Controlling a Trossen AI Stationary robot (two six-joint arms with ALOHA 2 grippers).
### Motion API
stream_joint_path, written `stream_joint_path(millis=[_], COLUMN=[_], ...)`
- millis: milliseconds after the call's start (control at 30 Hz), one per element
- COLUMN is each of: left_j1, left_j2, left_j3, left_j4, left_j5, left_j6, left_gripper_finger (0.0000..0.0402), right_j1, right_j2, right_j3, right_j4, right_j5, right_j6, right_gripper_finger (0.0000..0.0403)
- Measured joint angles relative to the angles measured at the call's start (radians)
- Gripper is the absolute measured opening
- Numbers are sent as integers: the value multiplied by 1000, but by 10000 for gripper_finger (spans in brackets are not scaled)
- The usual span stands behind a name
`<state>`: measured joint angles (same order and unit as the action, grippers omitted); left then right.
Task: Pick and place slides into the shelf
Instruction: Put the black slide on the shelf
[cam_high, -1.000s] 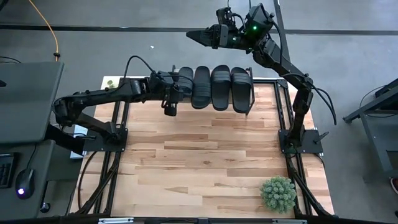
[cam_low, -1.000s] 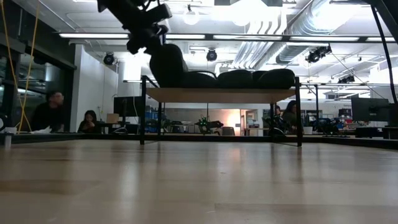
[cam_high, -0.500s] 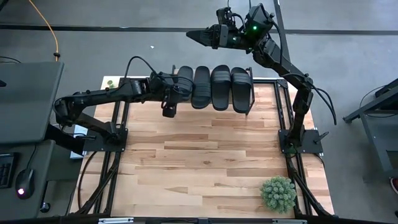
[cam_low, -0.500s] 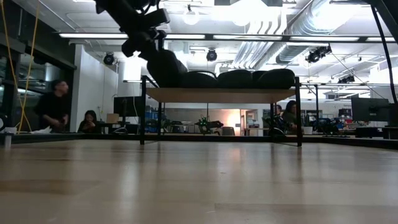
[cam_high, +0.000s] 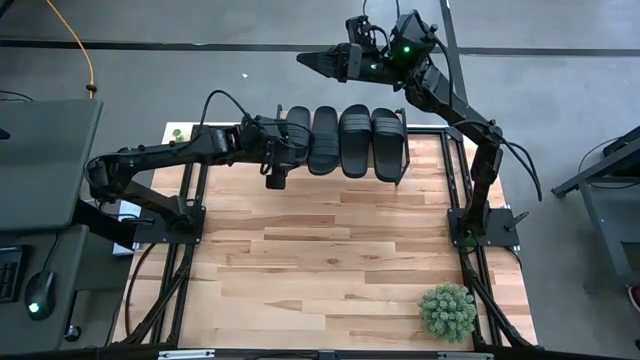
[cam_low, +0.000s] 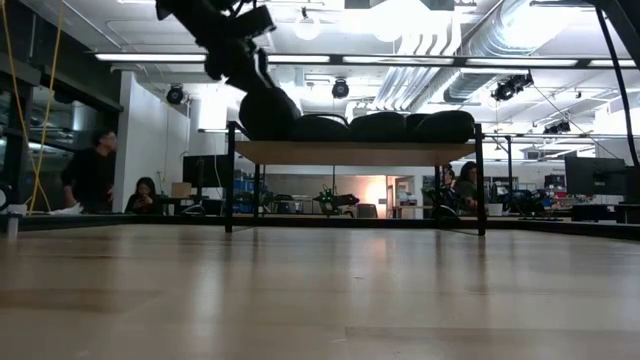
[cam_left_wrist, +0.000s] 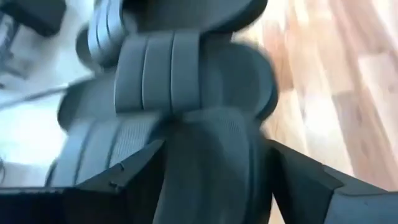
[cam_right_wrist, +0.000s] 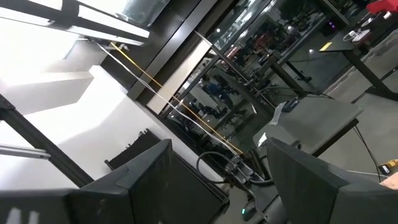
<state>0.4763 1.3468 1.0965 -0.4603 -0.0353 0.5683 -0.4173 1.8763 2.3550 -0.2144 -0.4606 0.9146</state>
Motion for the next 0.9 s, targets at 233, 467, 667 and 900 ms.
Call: stream_joint_path(millis=[233, 467, 667, 900], left_j1=[-61, -56, -58, -57], left_j2=[0, -21, -95, -129], left_j3=[11, 11, 28, 74], left_j4=[59, -29, -28, -47], left_j5=[-15, -38, -37, -133], left_j6=[2, -56, -83, -104], left_gripper_finger=[266, 266, 266, 266], right_j1=[17, 25, 32, 32], right_j2=[1, 1, 1, 1], right_j3=[0, 0, 0, 0], right_j4=[-1, -5, -52, -102], right_j5=[2, 1, 1, 20], right_j6=[0, -2, -8, -11], right_gripper_finger=[252, 252, 252, 252])
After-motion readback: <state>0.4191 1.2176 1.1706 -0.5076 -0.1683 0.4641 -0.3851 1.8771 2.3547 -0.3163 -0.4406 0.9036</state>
